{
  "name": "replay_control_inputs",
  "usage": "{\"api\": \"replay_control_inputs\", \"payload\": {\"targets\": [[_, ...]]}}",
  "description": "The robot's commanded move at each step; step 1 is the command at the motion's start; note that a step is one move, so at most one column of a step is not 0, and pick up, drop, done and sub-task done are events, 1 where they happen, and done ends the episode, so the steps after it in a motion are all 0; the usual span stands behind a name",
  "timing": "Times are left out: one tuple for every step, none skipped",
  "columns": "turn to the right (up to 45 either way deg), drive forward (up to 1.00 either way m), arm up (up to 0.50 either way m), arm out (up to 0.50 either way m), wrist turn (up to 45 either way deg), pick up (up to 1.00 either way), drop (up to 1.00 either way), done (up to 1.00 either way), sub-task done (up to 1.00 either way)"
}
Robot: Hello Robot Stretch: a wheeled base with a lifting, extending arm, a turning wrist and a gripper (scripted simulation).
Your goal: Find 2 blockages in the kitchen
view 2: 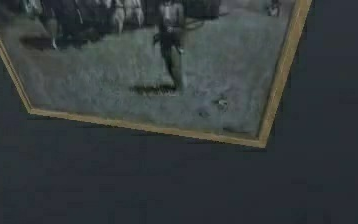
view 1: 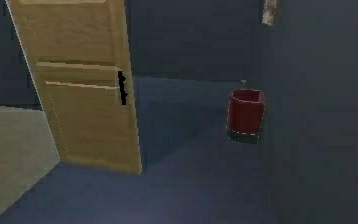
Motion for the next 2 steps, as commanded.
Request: {"api": "replay_control_inputs", "payload": {"targets": [[0.0,1.0,0.0,0.0,0.0,0.0,0.0,0.0,0.0],[6.0,0.0,0.0,0.0,0.0,0.0,0.0,0.0,0.0]]}}
